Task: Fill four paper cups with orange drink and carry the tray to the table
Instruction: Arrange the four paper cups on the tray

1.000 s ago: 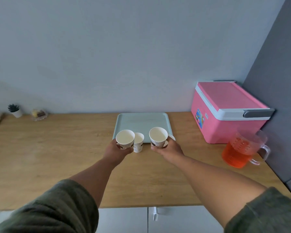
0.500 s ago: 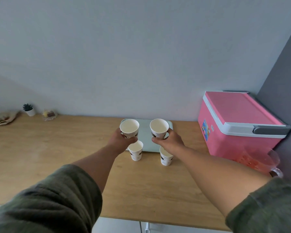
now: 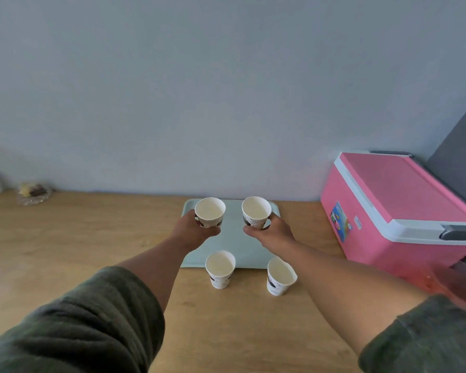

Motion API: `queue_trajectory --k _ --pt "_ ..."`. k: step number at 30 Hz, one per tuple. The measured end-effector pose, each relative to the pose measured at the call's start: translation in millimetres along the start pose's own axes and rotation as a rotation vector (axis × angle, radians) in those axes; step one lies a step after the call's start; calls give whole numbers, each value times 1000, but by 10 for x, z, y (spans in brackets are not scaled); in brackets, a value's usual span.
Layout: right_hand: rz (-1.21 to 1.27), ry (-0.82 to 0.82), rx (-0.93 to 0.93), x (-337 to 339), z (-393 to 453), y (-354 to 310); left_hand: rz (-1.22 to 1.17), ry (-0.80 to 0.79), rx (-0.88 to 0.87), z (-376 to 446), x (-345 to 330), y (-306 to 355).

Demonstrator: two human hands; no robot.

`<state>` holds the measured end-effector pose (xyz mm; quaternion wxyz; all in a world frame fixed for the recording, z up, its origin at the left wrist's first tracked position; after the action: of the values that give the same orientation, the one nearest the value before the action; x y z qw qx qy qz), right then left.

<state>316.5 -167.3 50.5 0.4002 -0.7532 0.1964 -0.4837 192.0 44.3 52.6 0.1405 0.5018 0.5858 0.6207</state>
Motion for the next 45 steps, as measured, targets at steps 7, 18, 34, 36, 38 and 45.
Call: queue_trajectory --k 7,18,34,36,38,45 --pt "6 26 -63 -166 385 17 38 -80 -1 488 -27 -103" --pt "12 -78 -105 -341 994 282 58 -71 75 1059 -248 -355" --pt "55 -138 -128 -546 1477 668 66 -20 102 1351 -574 -596" --pt "56 -141 -131 -546 1495 665 73 -7 96 1370 -595 -588" --pt "57 -145 -132 -548 1519 659 87 3 89 1393 -621 -571" --pt "30 -150 -141 -597 1577 723 112 -1 111 1415 -661 -559"
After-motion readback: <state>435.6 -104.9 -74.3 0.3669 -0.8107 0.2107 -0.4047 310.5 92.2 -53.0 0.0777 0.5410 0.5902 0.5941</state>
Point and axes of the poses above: each hand's wrist, its own z-axis towards the middle knuckle, its own x-axis out of the back of the hand, y = z × x, the point moved 1 cm from there along z, towards the middle knuckle, and after that the axes turned 1 degree about -z, right-handed, at the moved point
